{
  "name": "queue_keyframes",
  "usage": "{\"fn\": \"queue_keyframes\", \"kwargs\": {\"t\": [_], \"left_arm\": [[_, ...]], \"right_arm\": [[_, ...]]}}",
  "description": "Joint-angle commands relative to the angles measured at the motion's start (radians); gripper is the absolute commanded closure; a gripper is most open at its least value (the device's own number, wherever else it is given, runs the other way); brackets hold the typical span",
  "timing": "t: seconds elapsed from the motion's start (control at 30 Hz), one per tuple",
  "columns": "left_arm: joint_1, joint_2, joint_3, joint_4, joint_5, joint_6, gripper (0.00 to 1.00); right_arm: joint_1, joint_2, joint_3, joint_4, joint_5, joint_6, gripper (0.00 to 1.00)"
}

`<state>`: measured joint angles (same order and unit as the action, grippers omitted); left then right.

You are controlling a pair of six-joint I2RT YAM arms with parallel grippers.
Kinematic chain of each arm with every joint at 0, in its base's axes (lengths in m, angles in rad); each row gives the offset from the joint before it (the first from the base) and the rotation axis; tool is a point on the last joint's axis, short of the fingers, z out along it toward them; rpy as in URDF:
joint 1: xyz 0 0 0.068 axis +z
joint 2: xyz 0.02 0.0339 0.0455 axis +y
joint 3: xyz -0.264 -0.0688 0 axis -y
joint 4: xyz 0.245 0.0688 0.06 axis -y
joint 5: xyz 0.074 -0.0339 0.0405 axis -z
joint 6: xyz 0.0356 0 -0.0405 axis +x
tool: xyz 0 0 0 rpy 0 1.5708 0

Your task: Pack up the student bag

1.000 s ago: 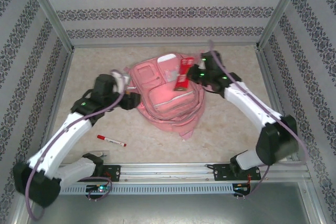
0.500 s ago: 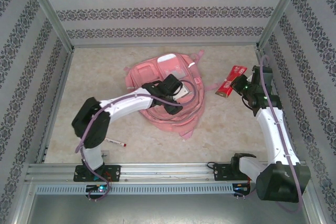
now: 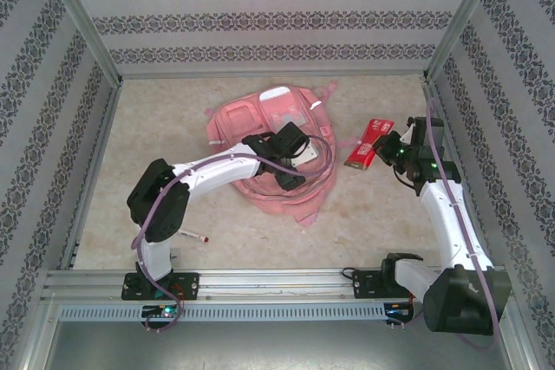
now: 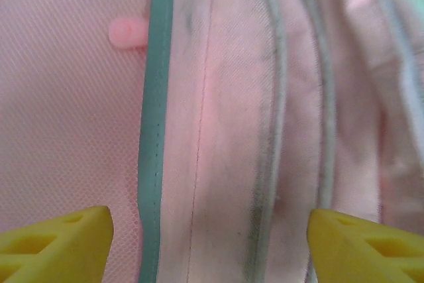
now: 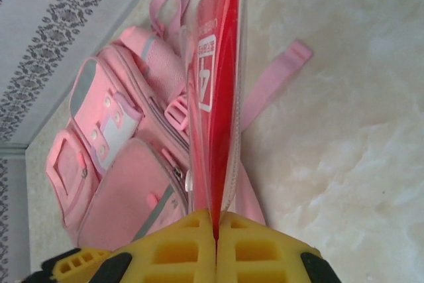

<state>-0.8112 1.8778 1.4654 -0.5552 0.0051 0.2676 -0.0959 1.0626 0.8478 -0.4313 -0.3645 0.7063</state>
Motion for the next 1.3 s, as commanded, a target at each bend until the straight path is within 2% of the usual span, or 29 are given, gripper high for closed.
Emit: {"fn": "queue_keyframes", "kwargs": {"t": [0.0,0.27,0.33,0.4,0.47,0.5,0.6,0.67,0.83,1.0,1.13,1.27], "left_arm": [[0.001,-0.033,0.023,-0.026,0.063,0.065,0.22],[0.006,0.077,0.021,-0.018,-0.198,0.059,0.23],[0.007,0.111,0.051,-0.027,-0.263,0.036,0.27],[0.010,0.132,0.082,-0.048,-0.274,0.031,0.43],[0.011,0.137,0.108,-0.076,-0.205,0.054,0.50],[0.010,0.134,0.114,-0.080,-0.176,0.059,0.58],[0.010,0.101,0.139,-0.092,-0.094,0.071,0.99],[0.012,0.055,0.147,-0.059,-0.071,0.072,1.00],[0.039,-0.068,0.152,0.072,-0.095,0.064,1.00],[0.088,-0.107,0.233,0.056,-0.022,-0.015,1.00],[0.106,-0.119,0.278,0.074,-0.022,-0.093,1.00],[0.128,-0.116,0.314,0.106,0.023,-0.169,1.00]], "right_arm": [[-0.002,-0.029,-0.012,0.019,-0.049,0.021,1.00],[-0.002,-0.021,-0.001,0.023,-0.054,0.021,1.00],[-0.001,-0.020,-0.001,0.023,-0.056,0.024,1.00],[-0.001,-0.023,-0.001,0.022,-0.059,0.023,1.00],[0.000,-0.028,-0.004,0.017,-0.065,0.024,1.00],[0.001,-0.030,-0.006,0.016,-0.068,0.024,1.00],[0.001,-0.036,-0.015,0.007,-0.087,0.024,1.00],[0.002,-0.041,-0.024,0.001,-0.104,0.027,1.00],[0.011,-0.050,-0.058,0.001,-0.150,0.053,1.00],[0.063,-0.045,-0.094,0.012,-0.208,0.085,1.00],[0.113,-0.033,-0.147,0.090,-0.303,0.198,1.00],[0.195,0.020,-0.194,0.231,-0.326,0.334,1.00]]}}
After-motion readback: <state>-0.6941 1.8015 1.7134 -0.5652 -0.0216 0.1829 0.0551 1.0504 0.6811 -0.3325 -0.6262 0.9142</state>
